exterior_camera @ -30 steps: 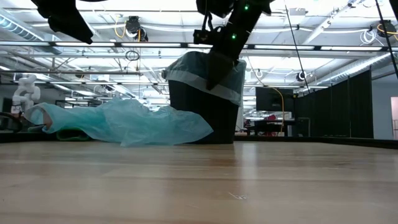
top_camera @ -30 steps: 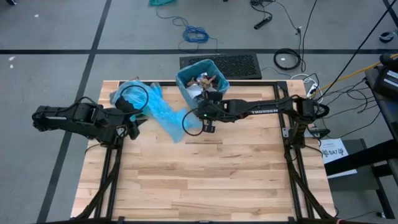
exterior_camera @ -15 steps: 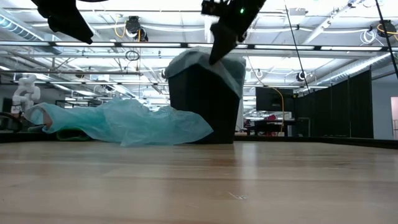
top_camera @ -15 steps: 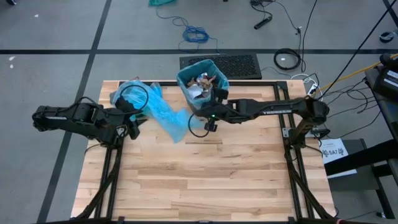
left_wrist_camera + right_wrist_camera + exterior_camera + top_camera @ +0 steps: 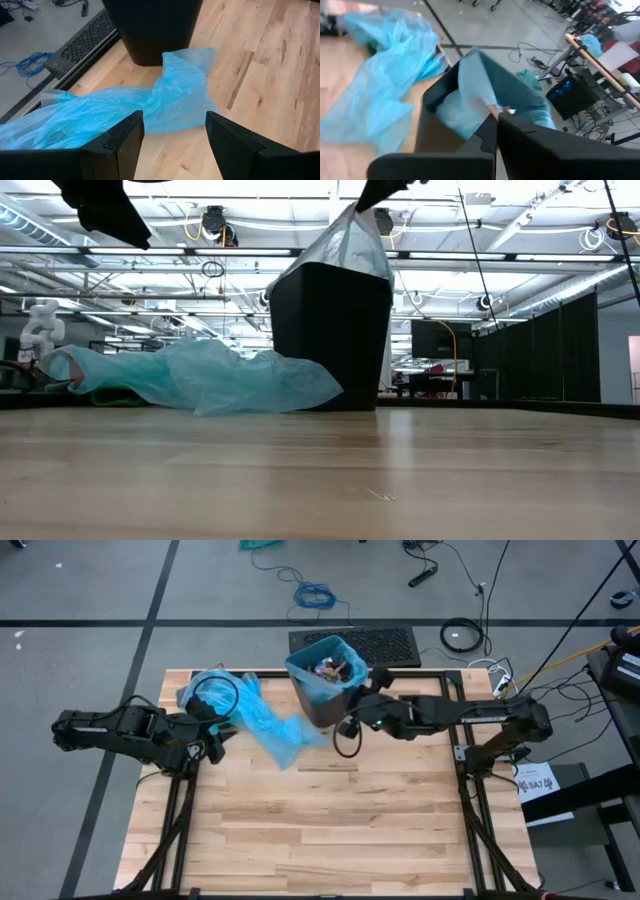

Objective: Place trash/remove bag and relplace
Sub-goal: Remove the blue trash bag from the trash bin

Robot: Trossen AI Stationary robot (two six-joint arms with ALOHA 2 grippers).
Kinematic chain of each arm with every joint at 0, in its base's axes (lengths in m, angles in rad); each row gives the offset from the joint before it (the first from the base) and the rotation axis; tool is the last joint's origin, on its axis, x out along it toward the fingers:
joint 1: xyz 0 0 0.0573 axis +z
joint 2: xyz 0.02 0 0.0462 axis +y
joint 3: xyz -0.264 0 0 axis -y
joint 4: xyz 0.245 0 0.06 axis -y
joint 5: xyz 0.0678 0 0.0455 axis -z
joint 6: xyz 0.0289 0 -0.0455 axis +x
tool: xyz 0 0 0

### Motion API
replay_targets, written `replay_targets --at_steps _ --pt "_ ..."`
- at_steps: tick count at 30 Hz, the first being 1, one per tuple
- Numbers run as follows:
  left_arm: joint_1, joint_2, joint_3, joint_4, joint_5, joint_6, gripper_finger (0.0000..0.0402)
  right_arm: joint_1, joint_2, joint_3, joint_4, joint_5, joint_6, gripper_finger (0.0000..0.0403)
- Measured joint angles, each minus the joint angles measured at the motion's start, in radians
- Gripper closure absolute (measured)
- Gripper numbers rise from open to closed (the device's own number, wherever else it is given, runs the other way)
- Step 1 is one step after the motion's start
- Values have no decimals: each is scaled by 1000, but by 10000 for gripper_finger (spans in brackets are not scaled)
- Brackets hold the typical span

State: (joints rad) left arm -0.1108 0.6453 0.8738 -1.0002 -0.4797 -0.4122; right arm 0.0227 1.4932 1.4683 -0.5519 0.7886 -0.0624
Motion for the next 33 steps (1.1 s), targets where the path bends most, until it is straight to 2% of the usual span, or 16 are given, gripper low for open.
replay_targets --at_steps 7,15,24,27,31,33 --pt "0 0 0 29 5 0 187 -1 -53 0 39 101 -27 403" --pt "0 0 0 28 8 1 187 -11 -83 0 226 205 -201 403" --pt "0 0 0 27 9 1 187 -44 -83 0 607 204 -442 403" --pt "0 0 0 27 9 6 187 -50 -85 1 621 182 -464 403" --pt "0 0 0 26 9 9 187 -50 -82 0 671 255 -486 403" --pt "0 0 0 26 8 9 187 -56 -85 1 715 225 -452 403"
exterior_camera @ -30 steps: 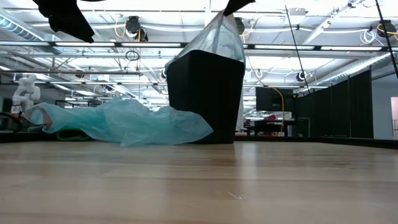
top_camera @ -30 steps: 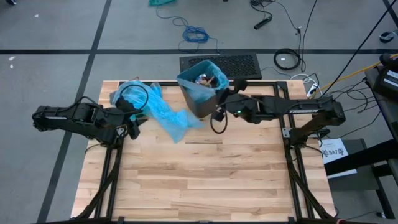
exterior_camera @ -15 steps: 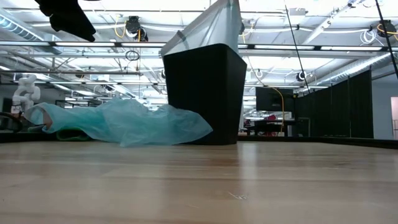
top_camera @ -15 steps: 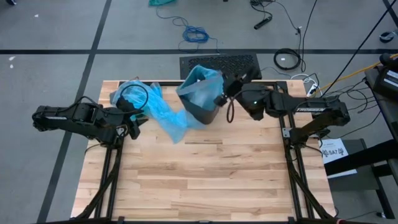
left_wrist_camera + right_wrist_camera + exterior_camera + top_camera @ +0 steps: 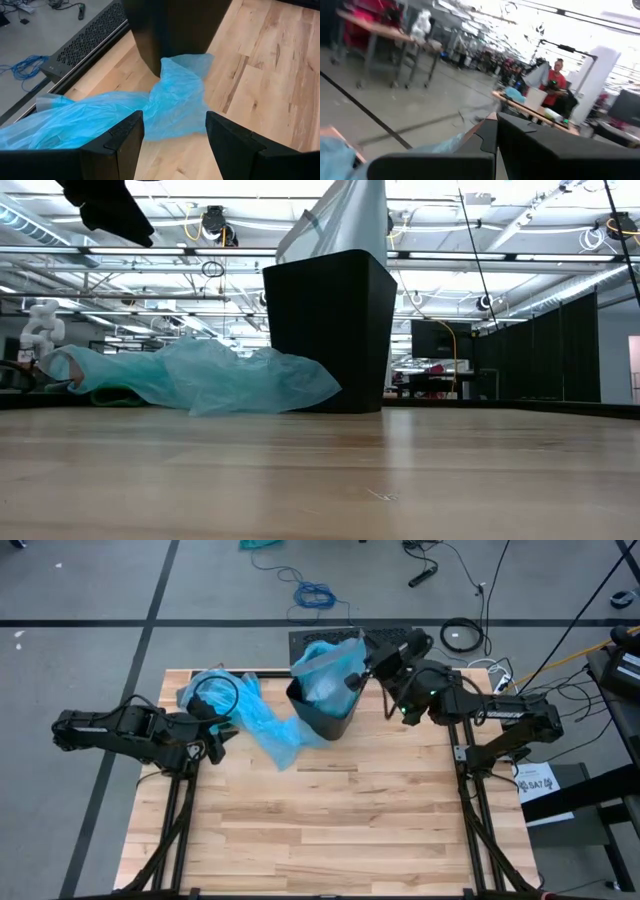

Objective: Place trash/remove bag and relplace
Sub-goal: Remove the blue trash bag from the trash bin

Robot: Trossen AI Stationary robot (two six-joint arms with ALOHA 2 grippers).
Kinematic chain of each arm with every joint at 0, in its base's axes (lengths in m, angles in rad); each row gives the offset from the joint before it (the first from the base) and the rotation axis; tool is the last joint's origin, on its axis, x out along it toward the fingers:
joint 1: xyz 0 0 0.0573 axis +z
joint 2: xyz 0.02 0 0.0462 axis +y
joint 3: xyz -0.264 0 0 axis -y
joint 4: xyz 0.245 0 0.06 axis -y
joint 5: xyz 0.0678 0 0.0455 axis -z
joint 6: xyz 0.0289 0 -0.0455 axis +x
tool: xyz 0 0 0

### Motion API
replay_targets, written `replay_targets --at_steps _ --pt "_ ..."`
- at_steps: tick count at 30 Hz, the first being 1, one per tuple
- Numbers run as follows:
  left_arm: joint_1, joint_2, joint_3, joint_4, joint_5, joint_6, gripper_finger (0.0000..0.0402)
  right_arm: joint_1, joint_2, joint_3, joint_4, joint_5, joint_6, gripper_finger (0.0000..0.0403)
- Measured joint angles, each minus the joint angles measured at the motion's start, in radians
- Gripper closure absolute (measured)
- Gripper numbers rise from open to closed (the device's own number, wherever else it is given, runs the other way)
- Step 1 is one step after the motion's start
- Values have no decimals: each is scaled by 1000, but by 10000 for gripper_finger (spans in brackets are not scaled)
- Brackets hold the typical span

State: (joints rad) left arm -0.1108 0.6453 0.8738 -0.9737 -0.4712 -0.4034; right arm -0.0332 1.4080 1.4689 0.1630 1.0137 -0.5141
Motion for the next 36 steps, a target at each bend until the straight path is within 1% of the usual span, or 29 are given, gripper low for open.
replay_targets --at_steps 1,4,7,10,14,19,22,24,27,30,32,36 --pt "0 0 0 0 -2 0 187 -3 0 0 7 -16 3 403" --pt "0 0 0 0 -14 14 187 -6 1 0 -11 -17 9 403" --pt "0 4 0 0 -27 36 187 -6 1 0 -38 -21 89 403" --pt "0 12 0 0 -34 44 187 -6 1 0 -127 -22 188 403" --pt "0 14 0 -1 -35 44 187 -6 2 0 -271 -25 375 403" --pt "0 14 0 -1 -35 43 187 -14 2 0 -440 -26 659 403" --pt "0 14 0 -1 -33 43 187 -23 2 0 -476 -25 812 403" --pt "0 14 0 -1 -30 43 187 -29 2 0 -458 -30 871 403" --pt "0 14 0 0 -29 43 187 -46 2 0 -371 -119 882 403" --pt "6 14 0 8 -35 45 187 -62 2 0 -272 -209 831 403" --pt "16 14 0 24 -36 47 187 -69 2 14 -250 -229 806 403" --pt "50 30 0 51 -38 92 187 -72 3 80 -252 -234 745 403"
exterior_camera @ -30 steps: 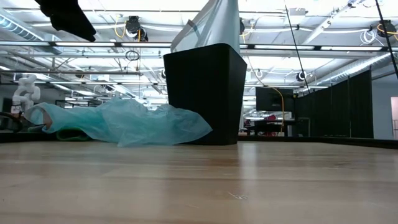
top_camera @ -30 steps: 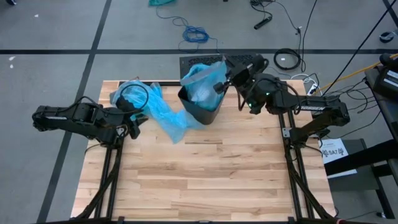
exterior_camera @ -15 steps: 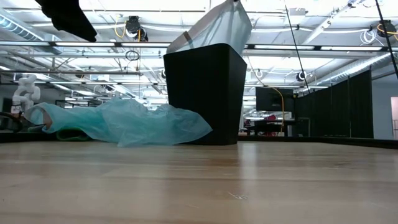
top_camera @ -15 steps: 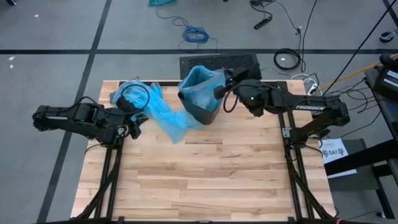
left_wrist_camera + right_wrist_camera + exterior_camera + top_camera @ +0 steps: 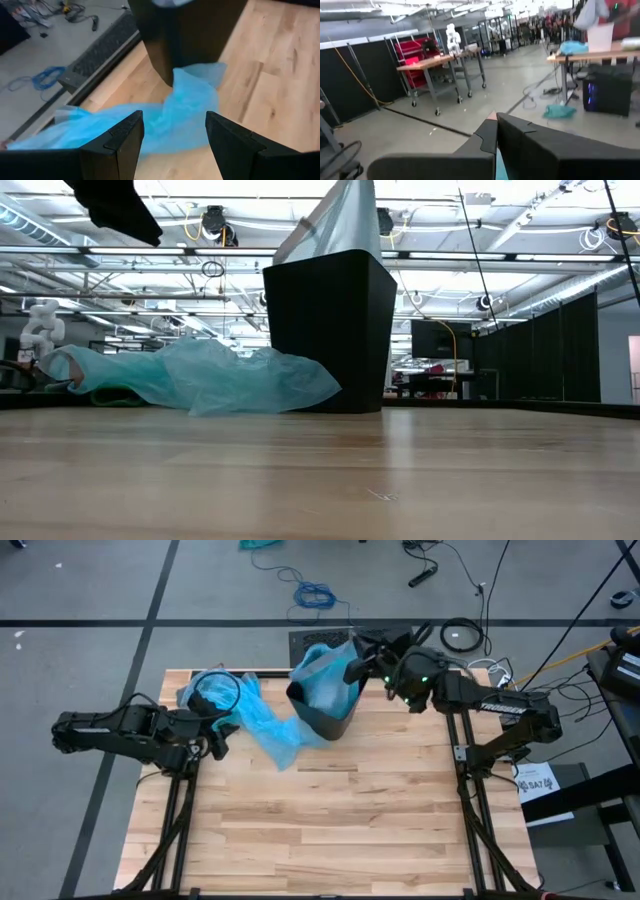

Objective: Place trash/remove bag and relplace
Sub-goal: Remove the blue trash bag from the trash bin

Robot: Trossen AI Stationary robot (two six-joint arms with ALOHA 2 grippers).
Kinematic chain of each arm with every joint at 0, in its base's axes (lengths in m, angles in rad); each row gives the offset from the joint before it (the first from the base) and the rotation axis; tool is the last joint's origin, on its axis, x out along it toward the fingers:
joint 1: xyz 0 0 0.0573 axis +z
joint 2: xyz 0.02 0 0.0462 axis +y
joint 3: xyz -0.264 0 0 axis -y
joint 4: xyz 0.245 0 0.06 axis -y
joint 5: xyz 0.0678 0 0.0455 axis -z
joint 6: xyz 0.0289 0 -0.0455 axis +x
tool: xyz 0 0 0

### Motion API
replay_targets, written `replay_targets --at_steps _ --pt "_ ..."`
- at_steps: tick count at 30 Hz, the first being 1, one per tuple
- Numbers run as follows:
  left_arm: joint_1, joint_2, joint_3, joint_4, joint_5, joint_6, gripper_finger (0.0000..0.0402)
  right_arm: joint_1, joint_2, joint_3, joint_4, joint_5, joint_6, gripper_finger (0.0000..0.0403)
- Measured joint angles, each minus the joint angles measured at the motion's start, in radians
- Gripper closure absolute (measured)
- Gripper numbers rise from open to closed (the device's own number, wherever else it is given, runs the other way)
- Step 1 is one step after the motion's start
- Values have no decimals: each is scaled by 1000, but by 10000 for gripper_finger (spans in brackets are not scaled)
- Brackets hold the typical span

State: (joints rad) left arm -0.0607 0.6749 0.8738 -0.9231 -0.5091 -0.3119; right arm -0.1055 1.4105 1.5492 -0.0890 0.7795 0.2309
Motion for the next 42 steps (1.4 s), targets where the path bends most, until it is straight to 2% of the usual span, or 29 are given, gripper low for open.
replay_targets --at_steps 5,11,14,19,22,25,28,31,34,38,42 --pt "85 38 0 104 17 34 187 -1 0 140 -100 -39 -74 403" --pt "237 130 0 281 137 110 187 -7 -1 291 -339 -80 -58 403" --pt "326 194 0 290 183 112 187 -7 -3 299 -452 -80 -38 403" --pt "444 277 0 297 256 113 187 -7 29 297 -729 -84 94 403" --pt "507 321 1 349 325 144 187 -7 60 297 -820 -84 147 403" --pt "570 368 1 410 435 201 187 -13 88 297 -834 -125 181 396" --pt "622 430 1 481 571 246 187 -34 109 297 -835 -208 240 376" --pt "674 482 1 548 651 281 187 -59 118 297 -833 -259 295 350" --pt "735 524 1 570 716 337 187 -70 122 297 -819 -286 335 325" --pt "798 585 1 633 876 392 187 -71 122 297 -768 -288 336 304" --pt "814 636 10 690 1015 409 187 -70 122 297 -734 -285 334 296"
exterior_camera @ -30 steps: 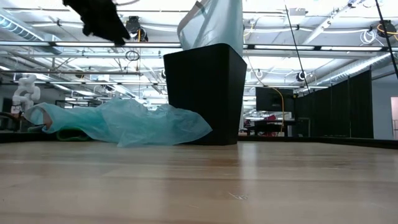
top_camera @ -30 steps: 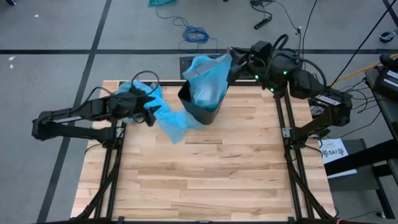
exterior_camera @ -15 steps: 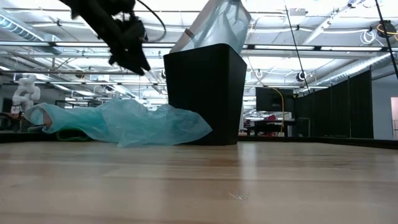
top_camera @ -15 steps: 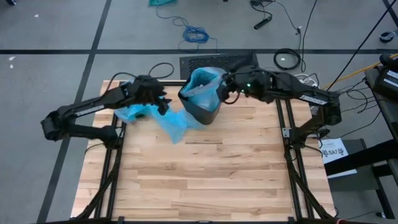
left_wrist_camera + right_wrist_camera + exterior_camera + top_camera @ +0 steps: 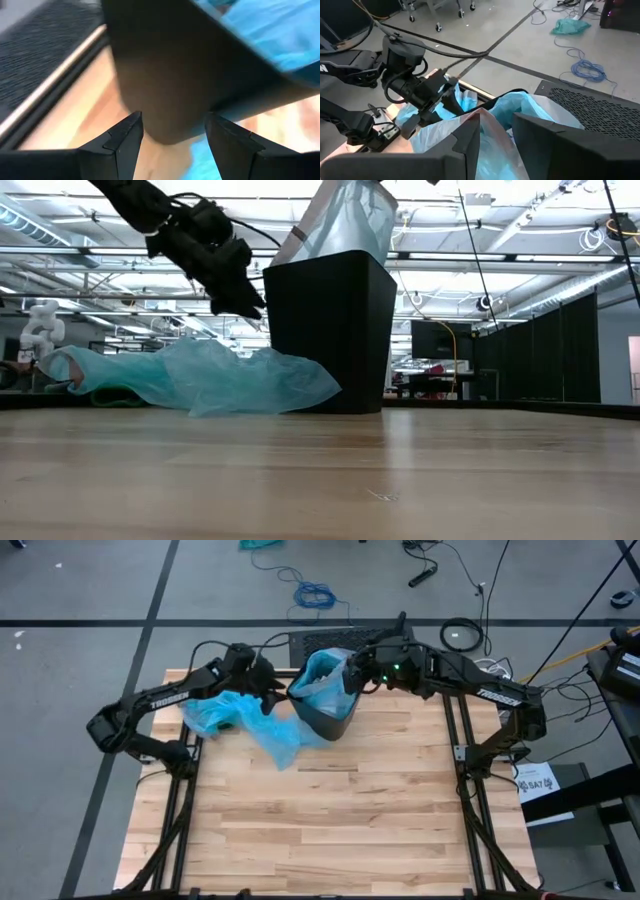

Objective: Place trash/remove bag and relplace
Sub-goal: Remove the blue trash bag from the trash bin

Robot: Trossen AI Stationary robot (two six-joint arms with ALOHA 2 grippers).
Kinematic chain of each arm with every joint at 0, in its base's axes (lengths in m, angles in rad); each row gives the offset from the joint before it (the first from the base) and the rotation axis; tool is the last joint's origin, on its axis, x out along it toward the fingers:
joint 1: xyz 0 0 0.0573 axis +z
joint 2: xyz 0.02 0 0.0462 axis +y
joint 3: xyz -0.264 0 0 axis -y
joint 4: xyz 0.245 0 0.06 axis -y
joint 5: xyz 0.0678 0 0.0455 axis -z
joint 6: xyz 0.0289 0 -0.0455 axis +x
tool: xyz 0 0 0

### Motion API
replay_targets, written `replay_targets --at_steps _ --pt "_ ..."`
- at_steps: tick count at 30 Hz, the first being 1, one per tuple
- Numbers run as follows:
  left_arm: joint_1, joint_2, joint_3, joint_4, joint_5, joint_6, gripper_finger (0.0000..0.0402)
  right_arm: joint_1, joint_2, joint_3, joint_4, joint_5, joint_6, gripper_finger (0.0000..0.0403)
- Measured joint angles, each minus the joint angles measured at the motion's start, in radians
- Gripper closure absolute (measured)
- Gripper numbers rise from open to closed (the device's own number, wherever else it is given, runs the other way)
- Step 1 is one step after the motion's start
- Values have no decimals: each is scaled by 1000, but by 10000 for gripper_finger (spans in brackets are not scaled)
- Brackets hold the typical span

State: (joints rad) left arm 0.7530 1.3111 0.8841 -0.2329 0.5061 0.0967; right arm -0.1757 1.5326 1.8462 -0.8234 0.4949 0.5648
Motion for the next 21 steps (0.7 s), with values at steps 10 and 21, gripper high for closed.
replay_targets --at_steps 10,21 --pt "-120 12 6 0 156 15 187 -53 0 0 -70 -4 0 307" --pt "-442 102 8 489 37 -302 187 -113 -79 -1 -146 -222 -27 309"
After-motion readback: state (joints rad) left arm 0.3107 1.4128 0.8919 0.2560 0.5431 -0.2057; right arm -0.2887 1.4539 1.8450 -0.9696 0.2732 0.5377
